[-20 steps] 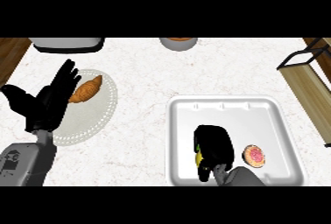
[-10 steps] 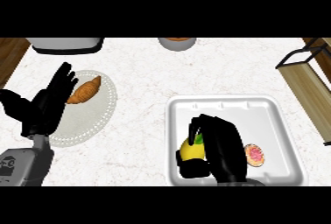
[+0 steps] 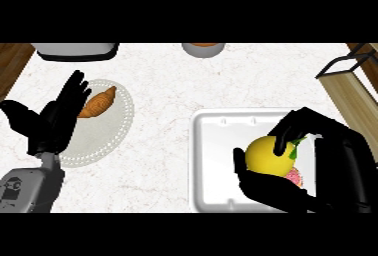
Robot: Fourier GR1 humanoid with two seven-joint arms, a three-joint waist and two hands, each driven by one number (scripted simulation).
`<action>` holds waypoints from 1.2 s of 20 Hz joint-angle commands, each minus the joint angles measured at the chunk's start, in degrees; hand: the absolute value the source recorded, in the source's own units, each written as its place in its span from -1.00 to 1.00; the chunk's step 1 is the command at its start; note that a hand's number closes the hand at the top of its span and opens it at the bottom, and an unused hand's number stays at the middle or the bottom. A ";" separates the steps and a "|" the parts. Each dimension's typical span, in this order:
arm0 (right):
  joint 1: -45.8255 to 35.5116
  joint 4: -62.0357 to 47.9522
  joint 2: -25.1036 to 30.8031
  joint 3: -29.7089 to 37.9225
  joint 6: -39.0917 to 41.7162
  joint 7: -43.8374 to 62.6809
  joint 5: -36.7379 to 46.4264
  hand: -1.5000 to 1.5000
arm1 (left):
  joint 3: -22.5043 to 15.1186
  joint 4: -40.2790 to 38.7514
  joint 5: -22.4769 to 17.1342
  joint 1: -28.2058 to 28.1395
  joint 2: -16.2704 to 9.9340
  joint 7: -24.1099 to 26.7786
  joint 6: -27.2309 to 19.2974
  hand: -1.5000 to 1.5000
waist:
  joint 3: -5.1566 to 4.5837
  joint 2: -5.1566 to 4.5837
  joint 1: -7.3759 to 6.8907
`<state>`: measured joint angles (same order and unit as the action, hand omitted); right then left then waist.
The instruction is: Pick the lemon from the tray and place it in the tiered shelf
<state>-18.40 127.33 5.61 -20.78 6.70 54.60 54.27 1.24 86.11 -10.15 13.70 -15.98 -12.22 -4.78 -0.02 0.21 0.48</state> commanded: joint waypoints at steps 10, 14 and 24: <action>-10.78 -0.14 14.87 33.58 15.61 0.68 -15.57 1.00 | 2.81 -1.33 -0.18 0.67 -1.77 -0.04 2.05 0.00 | 0.04 -0.16 0.05; -11.51 -3.24 19.04 41.13 17.73 0.54 -19.37 1.00 | 1.81 -0.08 0.00 -0.24 0.26 0.13 1.69 0.00 | 0.03 -0.04 -0.05; -6.72 -18.20 26.04 58.09 11.89 -15.81 -27.48 1.00 | 1.50 0.38 1.66 1.92 1.35 -1.60 1.60 0.00 | 0.04 -0.23 -0.27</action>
<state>-25.75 114.86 28.55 32.03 19.97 43.66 29.16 2.61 87.43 -9.19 14.07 -14.85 -13.46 -3.28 0.03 0.05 0.27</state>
